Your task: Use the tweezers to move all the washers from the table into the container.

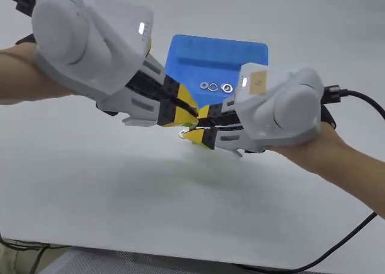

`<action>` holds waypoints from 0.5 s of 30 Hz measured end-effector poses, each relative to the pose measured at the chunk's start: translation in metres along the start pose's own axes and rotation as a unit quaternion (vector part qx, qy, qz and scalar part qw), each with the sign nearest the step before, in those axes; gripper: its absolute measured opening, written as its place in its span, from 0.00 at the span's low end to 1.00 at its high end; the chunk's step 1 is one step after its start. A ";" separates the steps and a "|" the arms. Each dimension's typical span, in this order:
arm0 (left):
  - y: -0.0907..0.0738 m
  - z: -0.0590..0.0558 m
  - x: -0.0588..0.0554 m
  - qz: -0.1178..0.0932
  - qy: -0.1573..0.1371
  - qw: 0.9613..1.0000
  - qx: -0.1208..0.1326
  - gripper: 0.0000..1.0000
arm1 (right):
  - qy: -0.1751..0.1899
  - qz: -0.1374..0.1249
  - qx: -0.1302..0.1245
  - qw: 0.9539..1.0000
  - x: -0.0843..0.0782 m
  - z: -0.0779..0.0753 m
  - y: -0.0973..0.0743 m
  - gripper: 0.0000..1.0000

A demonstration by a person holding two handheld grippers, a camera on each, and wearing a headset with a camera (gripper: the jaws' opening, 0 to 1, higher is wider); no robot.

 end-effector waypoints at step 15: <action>0.000 0.008 -0.004 0.000 -0.041 0.999 -0.003 0.07 | 0.002 0.008 -0.006 1.000 -0.002 -0.002 0.002 0.11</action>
Point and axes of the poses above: the centre of the closed fingertips' face, and the gripper's own axes: y roughly forward along the fingers, z roughly to its left, x roughly out of its top, the point moved 4 cm from there along -y, roughly backward along the fingers, and after that the axes turned 6 degrees about -y, right-handed, at the moved point
